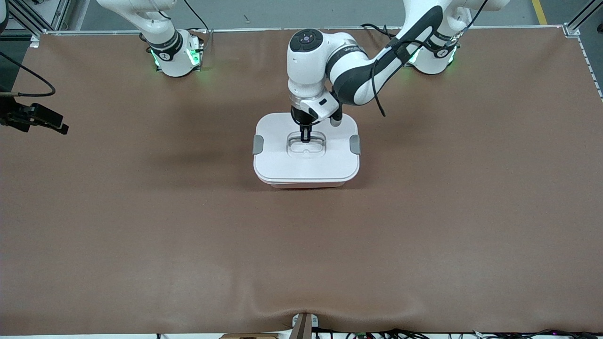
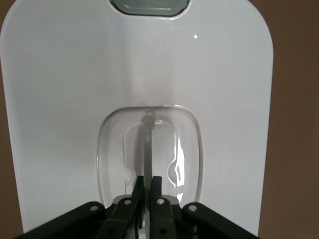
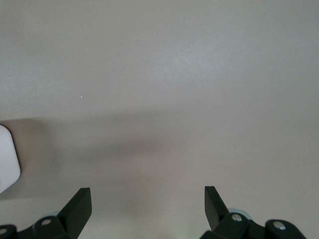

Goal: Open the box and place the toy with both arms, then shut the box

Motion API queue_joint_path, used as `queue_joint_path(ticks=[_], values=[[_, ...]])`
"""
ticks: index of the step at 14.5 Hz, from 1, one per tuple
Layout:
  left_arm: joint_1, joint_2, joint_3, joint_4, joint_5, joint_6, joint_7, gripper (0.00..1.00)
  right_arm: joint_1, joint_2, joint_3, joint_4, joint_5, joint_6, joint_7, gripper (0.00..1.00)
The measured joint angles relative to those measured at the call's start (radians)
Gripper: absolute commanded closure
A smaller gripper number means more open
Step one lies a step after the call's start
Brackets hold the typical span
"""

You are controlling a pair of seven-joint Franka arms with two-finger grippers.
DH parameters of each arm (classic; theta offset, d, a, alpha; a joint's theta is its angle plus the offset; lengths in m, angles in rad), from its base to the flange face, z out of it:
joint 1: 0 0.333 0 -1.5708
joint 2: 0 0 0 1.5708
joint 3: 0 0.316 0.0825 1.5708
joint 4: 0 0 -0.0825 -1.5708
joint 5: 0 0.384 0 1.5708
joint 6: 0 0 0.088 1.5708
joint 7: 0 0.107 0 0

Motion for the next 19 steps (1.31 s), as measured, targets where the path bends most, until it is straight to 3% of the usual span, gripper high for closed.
queue_joint_path(ticks=[16, 17, 18, 19], values=[[0.001, 0.022, 0.003, 0.006, 0.0, 0.004, -0.009, 1.0, 0.0, 0.004, 0.0, 0.0, 0.0, 0.0, -0.004, 0.0], [0.002, 0.023, 0.003, 0.006, 0.0, 0.004, -0.009, 0.93, 0.0, 0.005, 0.0, 0.0, 0.0, 0.0, -0.004, 0.0], [0.002, 0.024, 0.003, 0.006, 0.0, 0.004, -0.009, 0.79, 0.0, 0.005, 0.0, 0.0, 0.0, 0.0, -0.005, 0.0], [0.002, 0.025, 0.003, 0.006, 0.0, 0.004, -0.009, 0.45, 0.0, 0.005, 0.0, 0.0, 0.0, 0.0, -0.005, 0.0]])
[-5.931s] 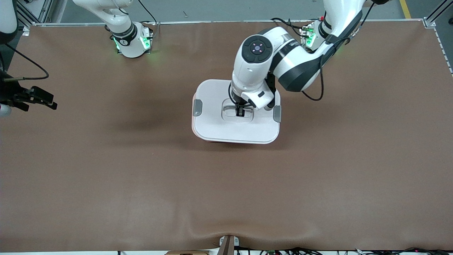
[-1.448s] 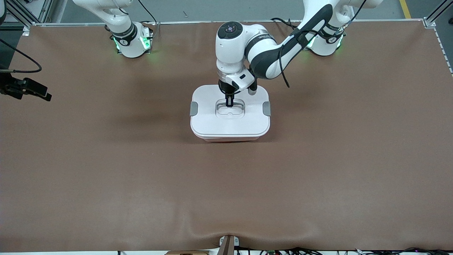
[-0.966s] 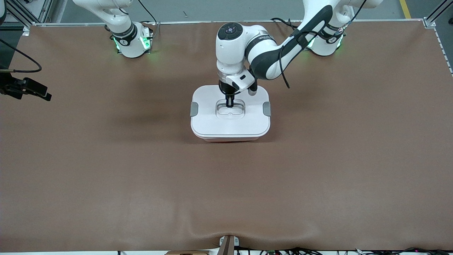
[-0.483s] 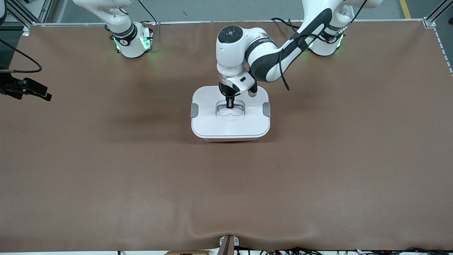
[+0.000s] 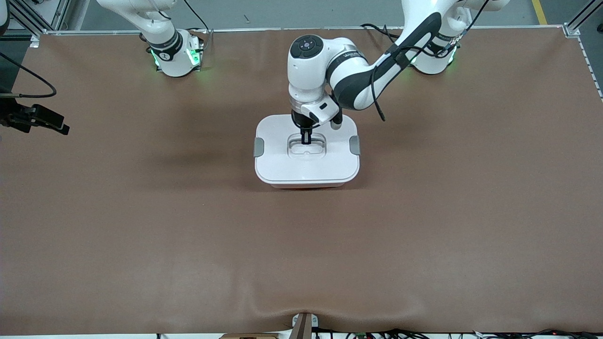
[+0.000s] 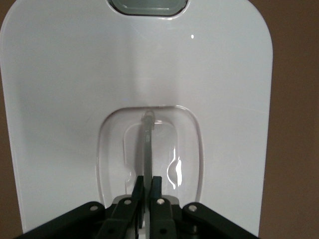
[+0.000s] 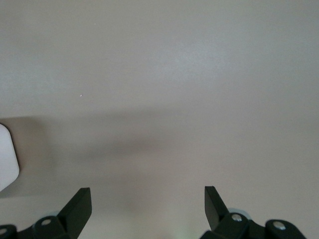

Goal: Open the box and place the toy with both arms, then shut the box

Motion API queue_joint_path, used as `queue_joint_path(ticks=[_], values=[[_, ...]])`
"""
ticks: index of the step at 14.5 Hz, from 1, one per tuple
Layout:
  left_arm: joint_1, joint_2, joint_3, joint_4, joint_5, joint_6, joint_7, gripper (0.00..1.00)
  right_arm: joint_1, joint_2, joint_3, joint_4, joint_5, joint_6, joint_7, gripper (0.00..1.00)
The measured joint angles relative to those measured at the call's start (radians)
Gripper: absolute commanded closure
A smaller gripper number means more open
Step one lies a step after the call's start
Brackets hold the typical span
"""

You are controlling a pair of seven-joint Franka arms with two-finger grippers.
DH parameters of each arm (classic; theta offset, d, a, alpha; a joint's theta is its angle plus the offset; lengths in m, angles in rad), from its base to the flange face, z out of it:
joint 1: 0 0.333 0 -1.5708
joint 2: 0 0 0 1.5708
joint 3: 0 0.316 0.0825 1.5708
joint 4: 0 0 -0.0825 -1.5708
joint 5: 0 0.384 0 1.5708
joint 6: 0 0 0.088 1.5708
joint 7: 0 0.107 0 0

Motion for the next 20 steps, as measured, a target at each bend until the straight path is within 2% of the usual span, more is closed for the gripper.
queue_joint_path(ticks=[2, 3, 6, 11, 14, 20], values=[[0.0, 0.001, 0.0, 0.0, 0.0, 0.0, 0.001, 0.06, 0.0, 0.0, 0.0, 0.0, 0.0, 0.0, 0.0, 0.0], [0.0, 0.001, 0.0, 0.0, 0.0, -0.001, 0.001, 0.0, 0.0, 0.0, 0.0, 0.0, 0.0, 0.0, 0.0, 0.0], [0.0, 0.0, 0.0, 0.018, 0.0, -0.033, 0.021, 0.0, 0.0, 0.0, 0.0, 0.0, 0.0, 0.0, 0.0, 0.0], [0.038, -0.018, -0.004, 0.137, -0.011, -0.213, 0.12, 0.0, 0.0, 0.0, 0.0, 0.0, 0.0, 0.0, 0.0, 0.0], [0.141, -0.049, -0.005, 0.2, -0.073, -0.286, 0.348, 0.0, 0.0, 0.0, 0.0, 0.0, 0.0, 0.0, 0.0, 0.0], [0.377, -0.105, -0.006, 0.217, -0.137, -0.372, 0.912, 0.0, 0.0, 0.001, 0.001, 0.0, 0.0, 0.0, 0.0, 0.0]])
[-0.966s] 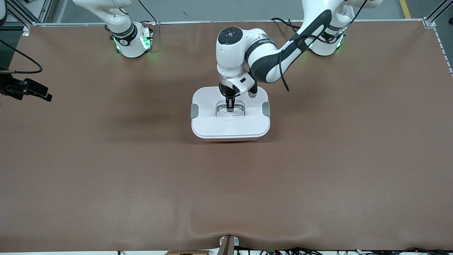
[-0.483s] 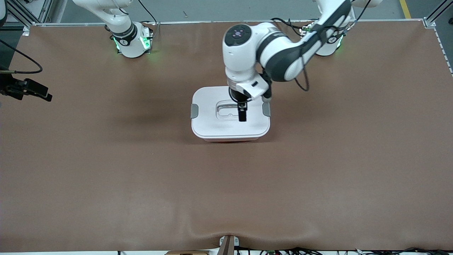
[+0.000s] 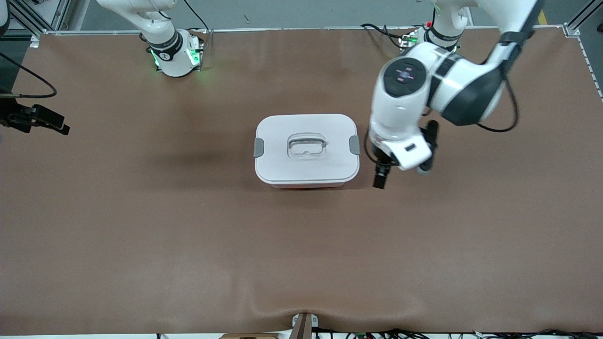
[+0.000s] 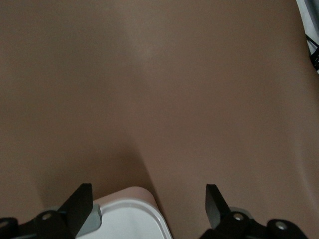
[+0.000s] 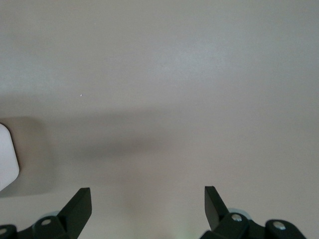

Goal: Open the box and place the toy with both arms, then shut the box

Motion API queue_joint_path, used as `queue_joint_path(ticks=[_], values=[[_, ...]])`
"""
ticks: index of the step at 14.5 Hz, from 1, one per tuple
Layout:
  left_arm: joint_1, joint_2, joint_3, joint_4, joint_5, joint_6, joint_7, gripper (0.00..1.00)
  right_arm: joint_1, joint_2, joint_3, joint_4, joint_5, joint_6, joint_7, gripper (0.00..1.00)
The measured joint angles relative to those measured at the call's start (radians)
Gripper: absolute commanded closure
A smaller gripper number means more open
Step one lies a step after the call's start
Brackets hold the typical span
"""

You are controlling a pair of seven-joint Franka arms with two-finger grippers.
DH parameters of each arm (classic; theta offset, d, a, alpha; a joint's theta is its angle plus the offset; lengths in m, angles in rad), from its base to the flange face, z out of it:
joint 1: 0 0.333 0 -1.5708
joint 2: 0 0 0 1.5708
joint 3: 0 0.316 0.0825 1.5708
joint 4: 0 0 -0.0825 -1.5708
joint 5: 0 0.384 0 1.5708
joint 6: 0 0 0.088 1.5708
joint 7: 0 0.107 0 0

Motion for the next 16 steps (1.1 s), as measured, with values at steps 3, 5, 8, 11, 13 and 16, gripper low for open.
queue_joint_path(ticks=[3, 5, 8, 11, 13, 16], values=[[0.138, -0.044, -0.001, 0.003, -0.066, -0.035, 0.306, 0.0, 0.0, 0.0, 0.0, 0.0, 0.0, 0.0, 0.0, 0.0], [0.213, -0.071, -0.001, 0.003, -0.108, -0.079, 0.517, 0.0, 0.0, 0.0, 0.0, 0.0, 0.0, 0.0, 0.0, 0.0], [0.308, -0.105, -0.001, 0.004, -0.186, -0.117, 0.737, 0.0, 0.0, 0.0, 0.0, 0.0, 0.0, 0.0, 0.0, 0.0], [0.303, -0.158, 0.057, 0.004, -0.197, -0.195, 1.017, 0.0, 0.0, 0.0, 0.0, 0.0, 0.0, 0.0, 0.0, 0.0], [0.211, -0.217, 0.192, -0.013, -0.234, -0.255, 1.205, 0.0, 0.0, 0.0, 0.001, 0.0, 0.0, 0.0, 0.0, 0.0], [0.052, -0.314, 0.408, -0.081, -0.288, -0.262, 1.371, 0.0, 0.0, 0.0, 0.001, 0.0, 0.0, 0.0, 0.0, 0.0]])
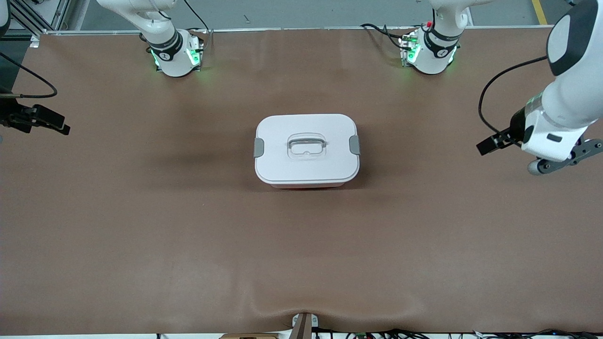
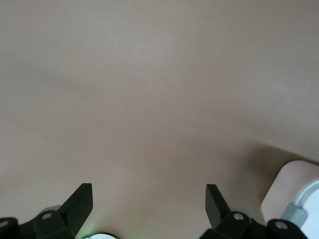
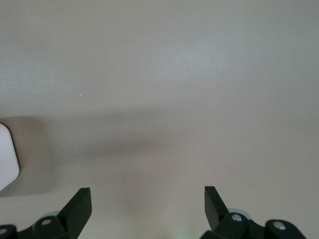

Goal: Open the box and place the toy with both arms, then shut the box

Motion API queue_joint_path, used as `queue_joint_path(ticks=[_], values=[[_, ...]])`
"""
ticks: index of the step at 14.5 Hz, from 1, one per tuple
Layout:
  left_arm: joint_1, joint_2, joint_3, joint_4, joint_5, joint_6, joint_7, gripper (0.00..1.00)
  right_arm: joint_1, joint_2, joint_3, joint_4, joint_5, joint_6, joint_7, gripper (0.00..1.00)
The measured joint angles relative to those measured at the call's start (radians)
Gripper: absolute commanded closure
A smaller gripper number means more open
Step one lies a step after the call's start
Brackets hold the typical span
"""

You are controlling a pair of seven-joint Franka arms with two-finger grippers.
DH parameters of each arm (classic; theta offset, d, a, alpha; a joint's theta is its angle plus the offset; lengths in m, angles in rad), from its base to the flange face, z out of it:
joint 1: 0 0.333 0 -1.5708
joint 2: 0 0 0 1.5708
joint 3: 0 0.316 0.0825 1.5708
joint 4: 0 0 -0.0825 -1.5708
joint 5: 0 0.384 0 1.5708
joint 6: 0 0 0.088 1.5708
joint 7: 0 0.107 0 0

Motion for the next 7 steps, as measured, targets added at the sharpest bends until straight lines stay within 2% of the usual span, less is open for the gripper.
queue_joint_path(ticks=[4, 7], values=[[-0.159, -0.107, 0.183, -0.079, -0.007, 0.0, 0.15, 0.0, 0.0, 0.0, 0.0, 0.0, 0.0, 0.001, 0.0, 0.0], [-0.19, -0.165, 0.221, -0.12, -0.009, 0.0, 0.251, 0.0, 0.002, 0.0, 0.001, 0.0, 0.0, 0.001, 0.0, 0.0]])
